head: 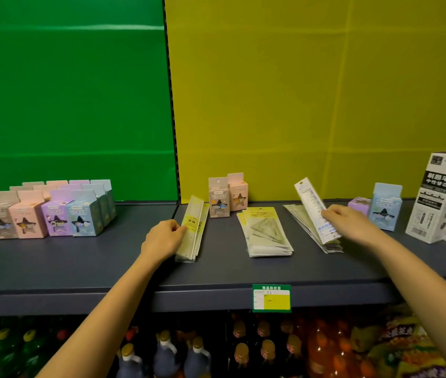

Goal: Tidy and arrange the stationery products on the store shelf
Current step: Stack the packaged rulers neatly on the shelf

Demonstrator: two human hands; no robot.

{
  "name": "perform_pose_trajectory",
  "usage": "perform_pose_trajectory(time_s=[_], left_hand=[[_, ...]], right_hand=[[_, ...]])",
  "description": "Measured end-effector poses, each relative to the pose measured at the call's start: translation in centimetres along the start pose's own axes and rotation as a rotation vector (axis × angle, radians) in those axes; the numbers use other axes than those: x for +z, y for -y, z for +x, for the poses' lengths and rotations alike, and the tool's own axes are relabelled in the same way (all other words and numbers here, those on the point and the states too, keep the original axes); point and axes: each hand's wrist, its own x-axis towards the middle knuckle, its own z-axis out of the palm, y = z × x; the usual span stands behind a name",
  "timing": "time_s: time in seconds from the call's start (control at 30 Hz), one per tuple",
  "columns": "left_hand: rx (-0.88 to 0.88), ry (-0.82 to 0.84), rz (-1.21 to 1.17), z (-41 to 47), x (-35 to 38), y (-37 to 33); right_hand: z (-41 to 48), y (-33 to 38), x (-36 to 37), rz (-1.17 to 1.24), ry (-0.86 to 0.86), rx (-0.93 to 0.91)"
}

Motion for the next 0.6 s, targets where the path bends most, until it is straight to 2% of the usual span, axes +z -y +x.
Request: perform_pose_trajectory(time_s=[0.3, 0.5, 0.6], left_hand=[[0.006, 0.006, 0.31, -0.3, 0.0, -0.9], [0.021, 0.074, 0.352, 0.1, -0.4, -0.6], [0.043, 0.01, 0.366, 0.2, -0.8, -0.5]], right_hand=[[0.8, -1.8, 0.8, 0.108, 0.007, 0.101], [0.8, -2.2, 1.1, 0.155, 0.012, 0.145], [0.9, -2.4, 1.1, 0.125, -0.007, 0.162]])
